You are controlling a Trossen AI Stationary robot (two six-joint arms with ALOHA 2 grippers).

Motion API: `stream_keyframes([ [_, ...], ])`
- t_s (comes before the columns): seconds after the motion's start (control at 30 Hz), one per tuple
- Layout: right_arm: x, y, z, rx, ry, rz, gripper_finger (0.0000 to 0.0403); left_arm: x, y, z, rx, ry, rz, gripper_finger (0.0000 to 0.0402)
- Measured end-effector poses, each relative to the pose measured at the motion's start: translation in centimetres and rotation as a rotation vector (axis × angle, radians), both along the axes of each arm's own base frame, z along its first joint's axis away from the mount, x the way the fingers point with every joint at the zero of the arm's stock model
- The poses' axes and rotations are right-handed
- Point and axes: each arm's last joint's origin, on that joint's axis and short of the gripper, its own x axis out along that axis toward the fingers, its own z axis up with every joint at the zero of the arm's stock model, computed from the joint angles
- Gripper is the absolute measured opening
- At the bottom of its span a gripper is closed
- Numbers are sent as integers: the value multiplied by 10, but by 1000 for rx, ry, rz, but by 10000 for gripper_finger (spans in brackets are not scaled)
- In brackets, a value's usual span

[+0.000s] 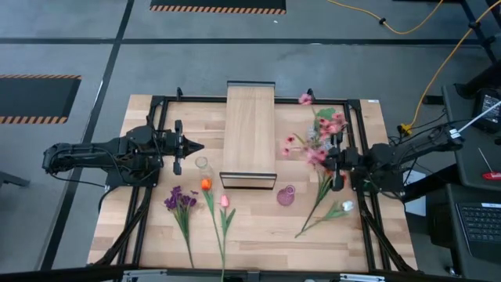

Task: Pick and place flowers into a vace then onto a shelf
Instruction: Put the pink flowers into the purple vase

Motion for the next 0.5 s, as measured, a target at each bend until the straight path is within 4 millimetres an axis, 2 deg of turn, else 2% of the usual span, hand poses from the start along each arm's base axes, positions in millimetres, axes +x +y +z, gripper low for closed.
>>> stream_keyframes([
  [0.23, -4, 2, -1, -20, -219, 179, 0, 0, 0, 0, 0, 0, -1, 4],
  [0.5, 9, 7, -5, -24, -220, 216, 0, 0, 0, 0, 0, 0, -1, 4],
])
